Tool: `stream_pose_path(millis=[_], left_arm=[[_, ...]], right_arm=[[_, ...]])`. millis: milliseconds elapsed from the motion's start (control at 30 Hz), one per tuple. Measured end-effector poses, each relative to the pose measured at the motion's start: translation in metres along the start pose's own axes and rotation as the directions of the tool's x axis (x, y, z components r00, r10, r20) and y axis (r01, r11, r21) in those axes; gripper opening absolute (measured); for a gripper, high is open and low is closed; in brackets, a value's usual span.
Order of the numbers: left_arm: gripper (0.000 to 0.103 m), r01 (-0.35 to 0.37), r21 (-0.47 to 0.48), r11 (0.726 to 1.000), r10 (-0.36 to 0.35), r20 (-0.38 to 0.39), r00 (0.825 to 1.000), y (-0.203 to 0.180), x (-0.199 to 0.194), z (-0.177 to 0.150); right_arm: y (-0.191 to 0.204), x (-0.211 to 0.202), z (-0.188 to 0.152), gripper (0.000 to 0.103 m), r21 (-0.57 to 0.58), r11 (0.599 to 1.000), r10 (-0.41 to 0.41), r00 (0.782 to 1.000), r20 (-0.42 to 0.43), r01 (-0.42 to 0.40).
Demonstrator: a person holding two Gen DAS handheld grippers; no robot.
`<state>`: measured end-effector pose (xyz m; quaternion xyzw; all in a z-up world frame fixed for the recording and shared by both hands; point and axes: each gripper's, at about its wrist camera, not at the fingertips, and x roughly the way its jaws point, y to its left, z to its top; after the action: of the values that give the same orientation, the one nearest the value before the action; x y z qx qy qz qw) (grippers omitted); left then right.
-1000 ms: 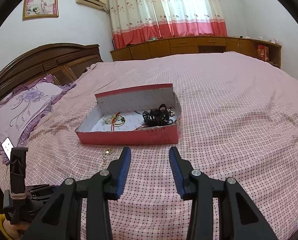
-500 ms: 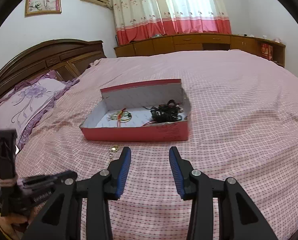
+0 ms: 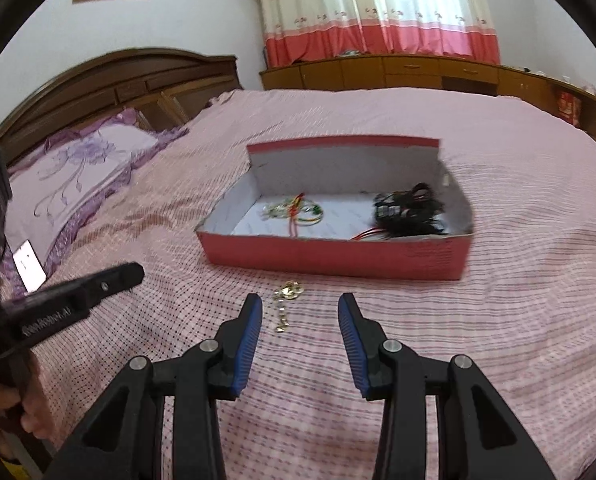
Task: Organize jewelry
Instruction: 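Grasp the gold pearl dangle earring with the right tool while the left tool holds its earring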
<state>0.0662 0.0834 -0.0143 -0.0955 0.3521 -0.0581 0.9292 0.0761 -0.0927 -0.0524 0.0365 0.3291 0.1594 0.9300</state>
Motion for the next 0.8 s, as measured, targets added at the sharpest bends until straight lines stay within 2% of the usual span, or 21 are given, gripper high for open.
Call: stream_pose_path(millis=[367,567,800], left_arm=[[0.000,-0.018,-0.048,0.999,0.017,-0.012,1.000,0.023,0.009,-0.001],[0.000,-0.014,-0.061,0.998,0.013,-0.017,1.000,0.025,0.013,-0.002],[0.000,-0.013,-0.075,0.997,0.012,-0.015,1.000,0.029,0.013,-0.002]], right_arm=[[0.017,0.067,0.004,0.043,-0.014,1.000,-0.009,0.992,-0.125,0.007],[0.018,0.093,0.009,0.043,0.020,0.999,-0.023,0.985,-0.170,0.026],[0.024,0.109,0.006,0.042,-0.005,0.998,-0.062,0.977,-0.202,0.062]])
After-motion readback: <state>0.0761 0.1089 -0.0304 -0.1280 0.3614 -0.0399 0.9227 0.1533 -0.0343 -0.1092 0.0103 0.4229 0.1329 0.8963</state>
